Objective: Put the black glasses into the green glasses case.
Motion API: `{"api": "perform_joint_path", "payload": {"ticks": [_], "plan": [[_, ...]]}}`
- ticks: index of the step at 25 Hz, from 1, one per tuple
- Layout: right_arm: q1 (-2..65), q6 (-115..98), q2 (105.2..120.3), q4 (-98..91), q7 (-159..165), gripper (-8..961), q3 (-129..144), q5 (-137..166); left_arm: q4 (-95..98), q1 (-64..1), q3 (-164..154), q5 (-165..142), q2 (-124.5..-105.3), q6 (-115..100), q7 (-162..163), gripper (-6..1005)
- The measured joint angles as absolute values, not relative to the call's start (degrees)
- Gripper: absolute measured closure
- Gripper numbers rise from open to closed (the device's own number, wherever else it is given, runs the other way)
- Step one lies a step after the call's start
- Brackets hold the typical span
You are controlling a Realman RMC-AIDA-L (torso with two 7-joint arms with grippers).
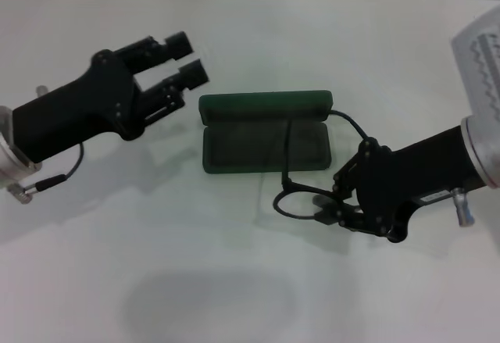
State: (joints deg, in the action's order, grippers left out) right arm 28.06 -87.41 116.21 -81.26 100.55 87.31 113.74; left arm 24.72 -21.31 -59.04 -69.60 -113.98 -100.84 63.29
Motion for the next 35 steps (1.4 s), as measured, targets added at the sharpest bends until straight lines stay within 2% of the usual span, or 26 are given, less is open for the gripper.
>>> {"api": "perform_joint_path", "payload": {"ticks": [13,35], "plan": [[23.16,-81.73,116.12,-71.17,71.96,839,87.06,95.47,27.13,-27.24,-59.21,-79.40,-114.09,-104.88,72.75,444],[20.73,-81.19,116.07,-68.06,56.43,839,87.15,89.55,27.09,-33.12,-59.24,-88.24,-115.63,-100.21,85.43,429]]}}
